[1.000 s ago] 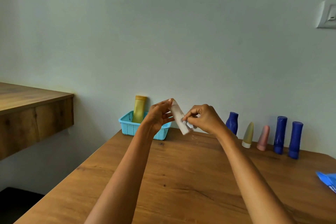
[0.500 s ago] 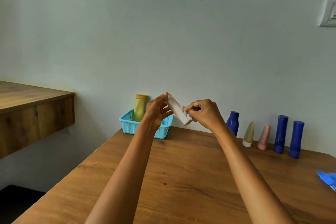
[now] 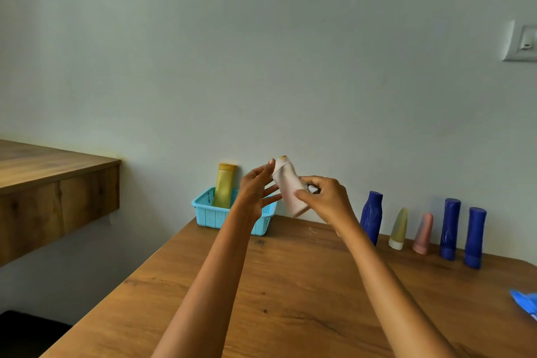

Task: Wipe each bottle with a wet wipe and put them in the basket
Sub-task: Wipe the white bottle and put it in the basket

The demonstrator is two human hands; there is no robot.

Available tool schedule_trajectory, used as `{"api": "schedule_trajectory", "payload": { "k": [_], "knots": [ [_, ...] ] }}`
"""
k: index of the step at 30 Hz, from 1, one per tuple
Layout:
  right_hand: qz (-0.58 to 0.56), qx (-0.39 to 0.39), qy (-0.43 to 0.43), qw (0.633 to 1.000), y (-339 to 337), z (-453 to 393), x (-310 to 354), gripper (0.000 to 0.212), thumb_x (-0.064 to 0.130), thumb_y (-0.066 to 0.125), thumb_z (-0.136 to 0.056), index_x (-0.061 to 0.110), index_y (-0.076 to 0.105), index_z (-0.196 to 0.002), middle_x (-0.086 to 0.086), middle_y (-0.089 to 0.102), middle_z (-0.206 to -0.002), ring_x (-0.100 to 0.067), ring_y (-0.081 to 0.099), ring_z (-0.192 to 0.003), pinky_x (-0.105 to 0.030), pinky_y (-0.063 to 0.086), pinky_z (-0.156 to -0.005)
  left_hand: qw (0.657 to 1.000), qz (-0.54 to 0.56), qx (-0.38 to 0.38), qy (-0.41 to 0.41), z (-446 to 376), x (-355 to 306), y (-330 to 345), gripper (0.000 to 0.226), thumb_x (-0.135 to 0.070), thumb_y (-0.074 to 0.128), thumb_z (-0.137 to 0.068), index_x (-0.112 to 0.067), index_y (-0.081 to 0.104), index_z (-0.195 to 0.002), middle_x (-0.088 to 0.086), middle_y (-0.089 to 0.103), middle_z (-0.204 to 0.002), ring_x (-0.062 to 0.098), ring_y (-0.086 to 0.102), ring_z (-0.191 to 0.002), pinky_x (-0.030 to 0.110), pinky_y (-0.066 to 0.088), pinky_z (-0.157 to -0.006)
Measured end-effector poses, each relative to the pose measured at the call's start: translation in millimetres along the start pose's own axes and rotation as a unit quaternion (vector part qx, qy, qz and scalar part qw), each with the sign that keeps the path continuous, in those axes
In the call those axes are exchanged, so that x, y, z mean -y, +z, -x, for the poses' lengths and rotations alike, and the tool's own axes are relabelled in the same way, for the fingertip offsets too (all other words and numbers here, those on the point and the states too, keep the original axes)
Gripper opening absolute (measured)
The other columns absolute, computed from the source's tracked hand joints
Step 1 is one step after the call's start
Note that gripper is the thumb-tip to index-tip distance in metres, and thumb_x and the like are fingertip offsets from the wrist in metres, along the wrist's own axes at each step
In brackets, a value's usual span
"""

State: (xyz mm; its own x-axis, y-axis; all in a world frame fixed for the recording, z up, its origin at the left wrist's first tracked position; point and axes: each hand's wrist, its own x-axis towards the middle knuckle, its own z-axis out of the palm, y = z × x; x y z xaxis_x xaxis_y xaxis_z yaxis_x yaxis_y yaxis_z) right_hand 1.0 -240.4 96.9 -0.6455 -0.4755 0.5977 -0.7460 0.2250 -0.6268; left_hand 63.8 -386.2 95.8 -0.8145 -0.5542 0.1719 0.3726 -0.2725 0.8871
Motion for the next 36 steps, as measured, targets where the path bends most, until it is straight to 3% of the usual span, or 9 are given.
{"api": "schedule_trajectory", "payload": {
  "k": [5, 9, 14, 17, 21, 24, 27, 31, 36],
  "knots": [
    [-0.334, 0.061, 0.13, 0.932, -23.5, 0.5, -3.6, 0.019, 0.016, 0.066, -0.082, 0.015, 0.067, -0.101, -0.005, 0.069, -0.101, -0.015, 0.067, -0.09, -0.022, 0.055, -0.064, 0.997, -0.059, 0.043, 0.025, -3.5, -3.4, -8.0, 0.03, -0.034, 0.058, -0.092, -0.017, 0.061, -0.117, -0.004, 0.069, -0.098, 0.011, 0.065, -0.09, 0.035, 0.041, -0.089],
    [-0.464, 0.131, 0.167, 0.86, -32.5, 2.0, -10.9, 0.035, 0.024, 0.071, -0.068, 0.007, 0.067, -0.099, -0.007, 0.071, -0.09, -0.013, 0.07, -0.08, -0.027, 0.057, -0.066, 0.993, -0.047, 0.098, 0.045, 0.5, -8.5, -5.9, 0.026, -0.04, 0.06, -0.084, -0.025, 0.065, -0.105, -0.011, 0.071, -0.081, 0.006, 0.066, -0.083, 0.038, 0.038, -0.093],
    [-0.516, 0.189, 0.156, 0.821, -19.1, 3.9, -9.5, 0.054, 0.031, 0.091, -0.043, 0.008, 0.075, -0.089, -0.012, 0.071, -0.094, -0.019, 0.069, -0.087, -0.034, 0.057, -0.076, 0.976, 0.055, 0.199, 0.063, 4.2, -3.1, -5.8, 0.059, -0.052, 0.055, -0.079, -0.016, 0.055, -0.126, 0.011, 0.066, -0.118, 0.027, 0.058, -0.115, 0.047, 0.04, -0.105],
    [-0.524, 0.2, 0.159, 0.813, -15.9, 4.5, -5.6, 0.037, 0.023, 0.082, -0.06, 0.007, 0.074, -0.092, -0.013, 0.07, -0.098, -0.021, 0.068, -0.092, -0.031, 0.058, -0.069, 0.964, 0.108, 0.229, 0.078, 7.8, -4.2, -8.9, 0.082, -0.055, 0.075, -0.066, -0.011, 0.049, -0.131, 0.015, 0.062, -0.125, 0.029, 0.059, -0.116, 0.039, 0.05, -0.095],
    [-0.439, 0.154, 0.149, 0.873, -19.1, 2.3, -2.6, 0.028, 0.016, 0.069, -0.074, 0.006, 0.07, -0.1, -0.006, 0.073, -0.093, -0.014, 0.069, -0.085, -0.025, 0.057, -0.066, 0.971, 0.109, 0.193, 0.091, 5.5, -2.8, -7.3, 0.087, -0.054, 0.086, -0.051, -0.012, 0.056, -0.121, 0.013, 0.068, -0.114, 0.026, 0.065, -0.104, 0.037, 0.055, -0.087],
    [-0.365, 0.031, 0.121, 0.922, -13.9, -2.0, -3.2, 0.018, 0.011, 0.067, -0.082, 0.009, 0.07, -0.099, -0.003, 0.072, -0.092, -0.012, 0.067, -0.085, -0.025, 0.057, -0.071, 0.981, 0.083, 0.147, 0.098, 2.2, 1.6, -4.5, 0.059, -0.045, 0.076, -0.066, -0.012, 0.06, -0.112, 0.011, 0.07, -0.109, 0.027, 0.064, -0.105, 0.038, 0.053, -0.09],
    [-0.319, -0.054, 0.09, 0.942, -5.9, -5.3, 0.2, 0.019, 0.011, 0.059, -0.089, 0.019, 0.068, -0.103, 0.002, 0.068, -0.095, -0.013, 0.062, -0.09, -0.026, 0.052, -0.082, 0.988, 0.043, 0.119, 0.084, 2.0, 4.6, -1.3, 0.042, -0.035, 0.062, -0.078, -0.009, 0.061, -0.112, 0.014, 0.068, -0.112, 0.03, 0.059, -0.109, 0.043, 0.048, -0.095],
    [-0.214, -0.055, 0.015, 0.975, 5.7, -4.8, 8.1, 0.035, 0.011, 0.044, -0.097, 0.015, 0.053, -0.13, 0.006, 0.057, -0.124, -0.006, 0.054, -0.107, -0.007, 0.047, -0.076, 0.988, -0.008, 0.138, 0.072, 5.5, 5.9, 3.2, 0.041, -0.035, 0.062, -0.08, -0.009, 0.063, -0.112, 0.02, 0.064, -0.115, 0.027, 0.061, -0.102, 0.045, 0.047, -0.096],
    [-0.069, -0.043, -0.091, 0.993, 3.3, -0.1, 11.8, 0.026, 0.017, 0.064, -0.087, 0.011, 0.067, -0.113, -0.002, 0.068, -0.112, -0.006, 0.061, -0.098, -0.015, 0.052, -0.08, 0.987, 0.003, 0.152, 0.061, 3.3, 3.1, -3.4, 0.034, -0.036, 0.058, -0.081, -0.012, 0.066, -0.104, 0.005, 0.073, -0.091, 0.015, 0.069, -0.083, 0.029, 0.056, -0.07]
  ]
}}
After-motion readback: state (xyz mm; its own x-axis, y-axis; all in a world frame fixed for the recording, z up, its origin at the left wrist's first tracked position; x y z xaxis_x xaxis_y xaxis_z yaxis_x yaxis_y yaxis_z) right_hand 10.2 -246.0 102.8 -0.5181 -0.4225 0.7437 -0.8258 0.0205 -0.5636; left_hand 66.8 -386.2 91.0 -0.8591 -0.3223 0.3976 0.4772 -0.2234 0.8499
